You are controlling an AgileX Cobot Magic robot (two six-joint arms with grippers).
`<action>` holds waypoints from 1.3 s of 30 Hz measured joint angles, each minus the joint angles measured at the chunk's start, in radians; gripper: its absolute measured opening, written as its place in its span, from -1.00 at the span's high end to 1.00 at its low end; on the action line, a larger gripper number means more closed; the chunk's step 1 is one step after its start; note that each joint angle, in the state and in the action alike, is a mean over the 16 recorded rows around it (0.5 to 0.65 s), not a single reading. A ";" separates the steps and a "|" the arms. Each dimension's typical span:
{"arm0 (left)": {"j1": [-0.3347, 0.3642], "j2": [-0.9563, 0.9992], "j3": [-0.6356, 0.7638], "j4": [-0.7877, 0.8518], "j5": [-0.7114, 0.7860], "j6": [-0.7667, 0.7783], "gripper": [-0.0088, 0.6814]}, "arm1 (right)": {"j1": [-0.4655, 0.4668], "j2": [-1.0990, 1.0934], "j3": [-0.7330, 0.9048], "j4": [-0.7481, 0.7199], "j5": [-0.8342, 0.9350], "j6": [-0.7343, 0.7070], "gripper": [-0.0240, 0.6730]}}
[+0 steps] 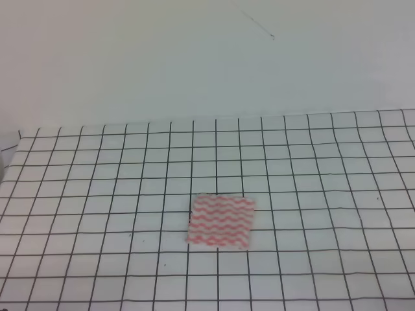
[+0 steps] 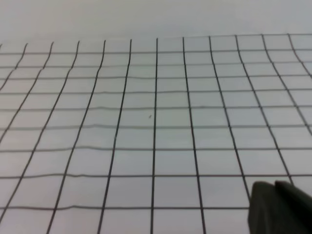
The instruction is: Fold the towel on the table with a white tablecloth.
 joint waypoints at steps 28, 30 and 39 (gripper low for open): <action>0.000 0.001 0.000 -0.006 -0.003 0.000 0.98 | -0.018 -0.036 -0.001 0.007 0.016 0.000 0.94; 0.000 0.001 0.000 -0.006 -0.003 0.000 0.98 | -0.018 -0.036 -0.001 0.006 0.016 0.000 0.94; 0.000 0.001 0.000 -0.006 -0.003 0.000 0.98 | -0.018 -0.036 -0.001 0.004 0.016 0.000 0.94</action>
